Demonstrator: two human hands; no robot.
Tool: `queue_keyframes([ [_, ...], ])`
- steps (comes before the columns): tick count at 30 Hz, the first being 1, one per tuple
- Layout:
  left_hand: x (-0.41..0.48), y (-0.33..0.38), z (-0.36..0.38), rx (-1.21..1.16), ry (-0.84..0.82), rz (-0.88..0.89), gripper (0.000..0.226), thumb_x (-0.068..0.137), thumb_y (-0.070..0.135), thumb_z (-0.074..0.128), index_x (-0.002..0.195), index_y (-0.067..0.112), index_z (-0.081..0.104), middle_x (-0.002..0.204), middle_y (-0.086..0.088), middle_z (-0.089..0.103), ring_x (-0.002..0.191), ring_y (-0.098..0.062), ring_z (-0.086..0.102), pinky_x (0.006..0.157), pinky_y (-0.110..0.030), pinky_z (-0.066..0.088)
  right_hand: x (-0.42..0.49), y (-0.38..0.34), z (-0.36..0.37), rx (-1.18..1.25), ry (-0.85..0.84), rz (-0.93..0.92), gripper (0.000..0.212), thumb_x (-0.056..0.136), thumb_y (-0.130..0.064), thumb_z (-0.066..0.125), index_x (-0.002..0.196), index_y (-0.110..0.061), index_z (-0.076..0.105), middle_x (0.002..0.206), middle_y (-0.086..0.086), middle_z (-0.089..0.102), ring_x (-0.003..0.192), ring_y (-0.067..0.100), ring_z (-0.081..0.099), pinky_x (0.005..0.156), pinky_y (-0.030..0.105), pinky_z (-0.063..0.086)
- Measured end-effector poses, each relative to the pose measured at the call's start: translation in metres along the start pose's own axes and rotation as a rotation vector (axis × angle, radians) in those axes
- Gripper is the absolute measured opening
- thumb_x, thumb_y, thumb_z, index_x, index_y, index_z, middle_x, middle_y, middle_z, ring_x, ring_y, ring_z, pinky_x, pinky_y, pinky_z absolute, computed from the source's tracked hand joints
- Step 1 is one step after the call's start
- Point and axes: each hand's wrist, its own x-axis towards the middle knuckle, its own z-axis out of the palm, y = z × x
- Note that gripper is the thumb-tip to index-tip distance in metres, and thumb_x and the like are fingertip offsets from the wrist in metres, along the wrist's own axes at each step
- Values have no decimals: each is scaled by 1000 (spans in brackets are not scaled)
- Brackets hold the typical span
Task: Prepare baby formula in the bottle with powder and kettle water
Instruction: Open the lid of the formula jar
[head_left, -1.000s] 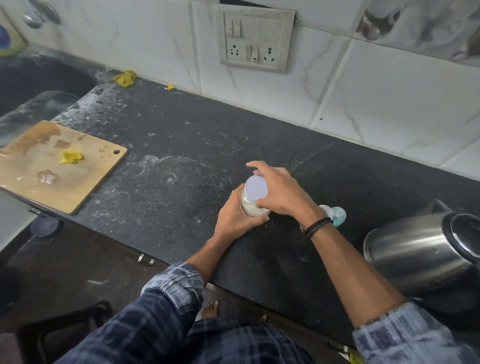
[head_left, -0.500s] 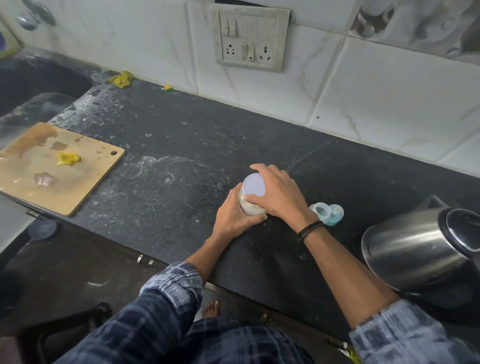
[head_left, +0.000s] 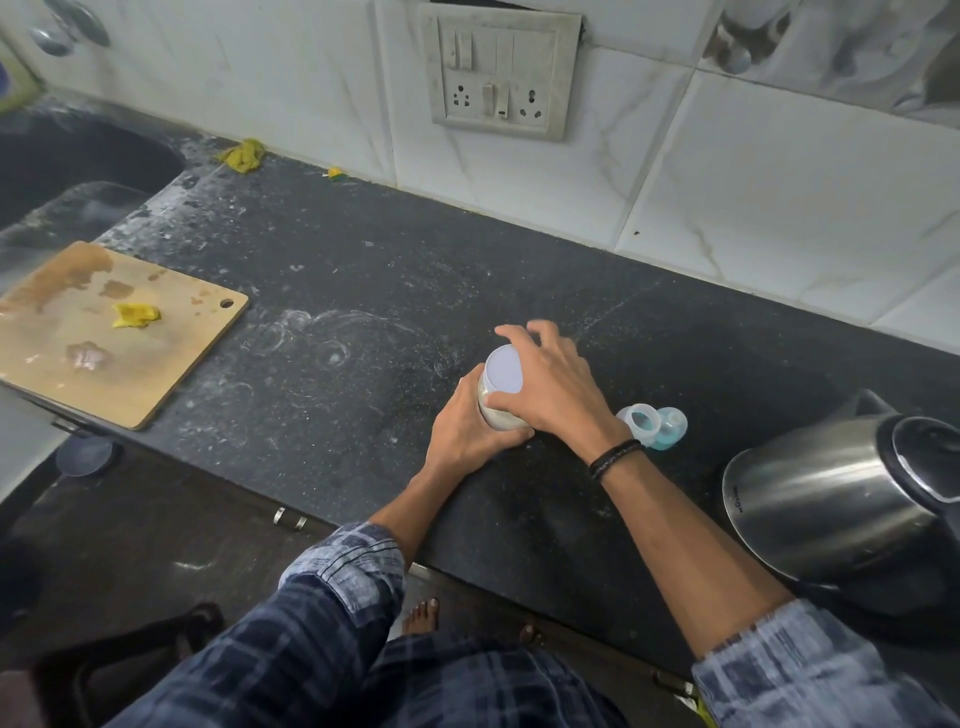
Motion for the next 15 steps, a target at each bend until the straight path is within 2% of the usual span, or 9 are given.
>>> queue_keyframes([
  [2, 0, 1, 0, -15, 3, -9, 97, 59, 52, 92, 139, 52, 37, 134, 25, 57, 118, 2, 56, 98, -31, 49, 1, 2, 2, 27, -4, -3, 72, 85, -34, 75, 149, -32, 43, 145, 3, 44, 128, 31, 47, 99, 40, 45],
  [4, 0, 1, -1, -13, 4, -18, 94, 59, 50, 93, 135, 54, 37, 132, 24, 57, 116, -1, 58, 97, -33, 50, 1, 4, 1, 80, 15, -17, 69, 82, -29, 76, 145, -32, 48, 140, 0, 47, 123, 28, 47, 95, 36, 45],
  [7, 1, 0, 0, 0, 4, -28, 99, 58, 50, 93, 140, 44, 38, 133, 21, 58, 117, -3, 58, 98, -35, 51, 4, 5, -5, 171, 65, -24, 69, 79, -29, 80, 143, -31, 52, 137, -2, 48, 123, 27, 46, 93, 29, 38],
  [11, 2, -1, 0, 32, 2, 10, 99, 59, 49, 93, 141, 44, 38, 139, 20, 54, 125, -5, 54, 102, -31, 45, 9, 12, -30, 361, 118, 38, 71, 78, -36, 84, 142, -33, 53, 132, 1, 50, 118, 24, 52, 97, 33, 42],
  [15, 2, 0, -1, 42, 5, 24, 98, 59, 49, 92, 141, 44, 38, 142, 21, 52, 127, -3, 51, 101, -26, 40, 11, 33, -51, 542, 136, 123, 65, 81, -44, 83, 139, -39, 53, 128, 1, 47, 112, 17, 53, 92, 32, 46],
])
